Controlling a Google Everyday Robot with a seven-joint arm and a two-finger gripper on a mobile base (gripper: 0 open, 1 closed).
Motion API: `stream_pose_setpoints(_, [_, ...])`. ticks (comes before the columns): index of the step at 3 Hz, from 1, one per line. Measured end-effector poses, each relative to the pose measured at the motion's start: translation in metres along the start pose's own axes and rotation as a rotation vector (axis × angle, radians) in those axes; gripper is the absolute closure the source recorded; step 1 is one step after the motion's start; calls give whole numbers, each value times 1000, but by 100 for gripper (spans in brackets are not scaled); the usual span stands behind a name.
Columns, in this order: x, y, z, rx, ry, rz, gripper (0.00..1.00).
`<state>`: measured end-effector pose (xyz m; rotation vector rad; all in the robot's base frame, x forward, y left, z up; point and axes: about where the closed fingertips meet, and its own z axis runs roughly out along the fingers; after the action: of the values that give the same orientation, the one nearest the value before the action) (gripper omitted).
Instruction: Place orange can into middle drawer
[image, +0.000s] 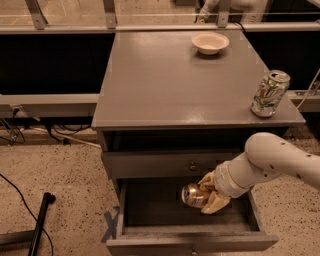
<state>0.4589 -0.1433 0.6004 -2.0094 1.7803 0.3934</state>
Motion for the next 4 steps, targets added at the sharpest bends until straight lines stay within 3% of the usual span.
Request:
stream_pose_setpoints(1, [-1,1,-1,-5,0,-1,100])
stream_pose_setpoints(3, [90,16,24,76,266,86,100])
stream_pose_setpoints(4, [141,26,39,69,299,149,100])
